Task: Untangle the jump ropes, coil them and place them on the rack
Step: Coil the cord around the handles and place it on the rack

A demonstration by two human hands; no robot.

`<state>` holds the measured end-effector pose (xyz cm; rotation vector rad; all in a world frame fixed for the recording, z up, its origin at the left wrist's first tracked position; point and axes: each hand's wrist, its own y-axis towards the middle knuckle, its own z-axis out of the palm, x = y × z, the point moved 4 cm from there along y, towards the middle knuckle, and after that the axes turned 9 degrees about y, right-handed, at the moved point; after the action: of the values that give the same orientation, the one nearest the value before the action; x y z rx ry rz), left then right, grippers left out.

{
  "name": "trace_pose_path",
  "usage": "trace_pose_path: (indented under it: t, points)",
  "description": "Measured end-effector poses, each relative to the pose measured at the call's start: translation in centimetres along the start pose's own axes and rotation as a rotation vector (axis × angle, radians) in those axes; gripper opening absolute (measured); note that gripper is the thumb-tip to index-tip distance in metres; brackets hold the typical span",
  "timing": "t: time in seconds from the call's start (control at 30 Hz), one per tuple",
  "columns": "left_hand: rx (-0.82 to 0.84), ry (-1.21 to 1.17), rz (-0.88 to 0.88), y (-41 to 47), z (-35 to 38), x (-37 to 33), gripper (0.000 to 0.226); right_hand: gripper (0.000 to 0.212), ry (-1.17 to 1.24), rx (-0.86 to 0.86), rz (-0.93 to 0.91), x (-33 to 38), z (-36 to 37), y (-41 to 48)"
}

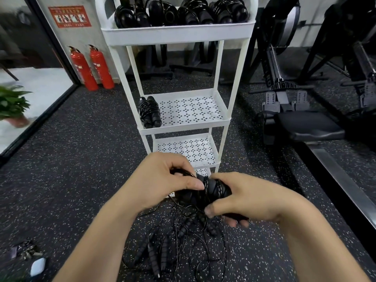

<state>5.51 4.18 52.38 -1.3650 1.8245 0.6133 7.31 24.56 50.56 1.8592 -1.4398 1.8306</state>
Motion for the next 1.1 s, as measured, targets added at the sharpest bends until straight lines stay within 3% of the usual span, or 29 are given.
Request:
trace_pose_path:
  t: [0.17, 0.37, 0.5, 0.57, 0.63, 0.7, 0.83, 0.93, 1.0, 1.1]
  points:
    - [0.039, -0.085, 0.039, -0.1, 0.7, -0.6, 0.028, 0.033, 0.016, 0.127, 0.012, 0.5, 0.3, -0.9]
    - [0.321, -0.313, 0.065, 0.3, 1.3, 0.5, 0.034, 0.032, 0.118, 0.317, -0.019, 1.2, 1.6, -2.2]
    - [0.408, -0.572, 0.058, 0.7, 1.9, 0.8, 0.046, 0.025, 0.178, 0.311, -0.125, 1.9, 1.8, -2.3]
    - [0.386, -0.639, 0.062, 1.0, 2.2, 0.7, 0.041, 0.025, 0.254, 0.294, -0.198, 2.1, 1.7, -2.3]
    - [0.361, -0.772, 0.08, 1.1, 2.4, 0.4, 0.018, 0.026, 0.349, 0.255, -0.286, 2.4, 1.6, -2.0]
    - [0.359, -0.937, 0.057, 1.1, 2.7, -0.7, 0.028, 0.026, 0.479, 0.18, -0.365, 2.5, 1.3, -1.7]
    - [-0.14, -0.475, -0.119, 1.5, 2.7, 0.2, 0.038, 0.022, 0.59, -0.071, -0.46, 2.6, 0.5, -0.9]
    - [-0.181, -0.382, -0.116, 1.7, 3.1, 0.2, 0.041, 0.026, 0.666, -0.287, -0.489, 2.5, -0.3, -0.5]
    - [-0.176, -0.147, -0.042, 1.8, 3.3, 0.3, 0.028, 0.028, 0.697, -0.427, -0.464, 2.1, -1.1, -0.3]
    - [-0.215, 0.107, 0.016, 1.9, 3.3, 0.3, 0.03, 0.035, 0.571, -0.565, -0.414, 1.1, -1.9, -0.1]
